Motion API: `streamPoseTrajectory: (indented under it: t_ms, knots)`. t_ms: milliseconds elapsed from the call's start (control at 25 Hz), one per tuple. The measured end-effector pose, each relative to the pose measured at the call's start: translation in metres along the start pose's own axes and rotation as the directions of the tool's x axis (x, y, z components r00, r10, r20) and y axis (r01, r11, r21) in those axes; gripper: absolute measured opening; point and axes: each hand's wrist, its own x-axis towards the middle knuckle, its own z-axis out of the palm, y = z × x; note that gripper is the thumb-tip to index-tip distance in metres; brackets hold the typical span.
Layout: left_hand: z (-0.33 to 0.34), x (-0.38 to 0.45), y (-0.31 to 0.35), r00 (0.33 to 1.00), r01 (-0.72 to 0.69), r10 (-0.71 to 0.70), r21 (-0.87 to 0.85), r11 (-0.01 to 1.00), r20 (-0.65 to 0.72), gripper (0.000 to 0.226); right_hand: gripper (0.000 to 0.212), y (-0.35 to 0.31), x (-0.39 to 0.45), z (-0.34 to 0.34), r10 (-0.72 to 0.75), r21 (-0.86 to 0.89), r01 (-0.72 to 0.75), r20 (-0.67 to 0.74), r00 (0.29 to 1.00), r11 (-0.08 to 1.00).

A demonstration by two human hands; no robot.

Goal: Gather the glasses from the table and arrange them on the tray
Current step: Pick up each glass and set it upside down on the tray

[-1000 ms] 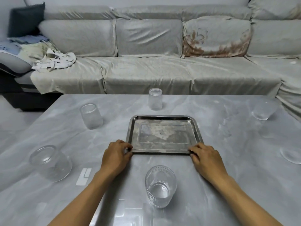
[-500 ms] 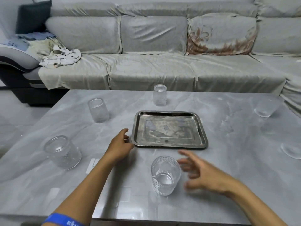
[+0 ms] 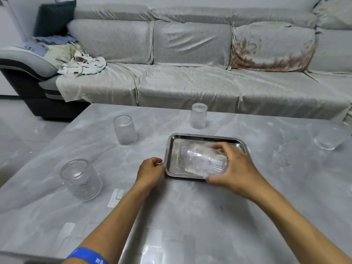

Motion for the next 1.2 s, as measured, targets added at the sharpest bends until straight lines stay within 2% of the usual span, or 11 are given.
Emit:
streamPoseTrajectory:
  t_ms: [120,360,480,680,760,840,920,960,1080,1120,1200]
  knots:
    - [0.006,0.005,-0.003,1.000,0.006,-0.006,0.056,0.998,-0.013,0.027,0.070,-0.016,0.049,0.004,0.021,0.050,-0.017,-0.081,0.996,0.999]
    - [0.011,0.016,-0.007,1.000,-0.001,0.002,0.054,0.999,-0.025,0.026,0.088,-0.023,0.097,0.058,-0.048,-0.118,0.051,0.035,0.998,0.992]
    - [0.013,0.017,-0.010,1.000,-0.004,0.005,0.053,0.999,-0.020,0.023,0.082,-0.024,0.100,0.069,-0.087,-0.135,0.089,0.022,0.996,0.987]
    - [0.006,0.014,-0.008,1.000,-0.020,0.019,0.073,0.997,0.012,0.034,0.078,-0.024,0.096,0.067,-0.072,-0.130,0.078,0.048,0.996,0.988]
    - [-0.013,0.005,0.005,0.993,-0.112,0.115,0.189,0.976,-0.009,0.043,0.082,-0.029,0.078,0.068,-0.108,-0.130,0.100,-0.060,0.992,0.986]
    - [-0.047,-0.009,0.017,0.917,-0.247,0.348,0.407,0.879,-0.196,0.042,0.069,-0.031,0.050,0.075,-0.172,-0.081,0.156,-0.261,0.950,0.984]
    - [-0.092,-0.023,0.014,0.733,-0.175,0.505,0.591,0.787,-0.456,0.043,0.053,-0.034,0.014,0.087,-0.220,-0.030,0.223,-0.335,0.916,0.974]
    - [-0.112,-0.027,0.006,0.686,-0.056,0.487,0.627,0.777,-0.542,0.049,0.049,-0.036,-0.001,0.093,-0.235,-0.020,0.241,-0.317,0.919,0.970]
    - [-0.151,-0.038,-0.027,0.852,0.231,0.076,0.502,0.834,-0.518,0.072,0.040,-0.044,-0.025,0.102,-0.242,0.027,0.251,-0.191,0.951,0.968]
    - [-0.155,-0.039,-0.036,0.892,0.241,-0.018,0.440,0.865,-0.452,0.074,0.037,-0.046,-0.029,0.101,-0.245,0.054,0.258,-0.181,0.952,0.965]
    - [-0.157,-0.041,-0.044,0.908,0.186,-0.011,0.380,0.906,-0.419,0.074,0.035,-0.048,-0.034,0.097,-0.230,0.103,0.254,-0.199,0.952,0.962]
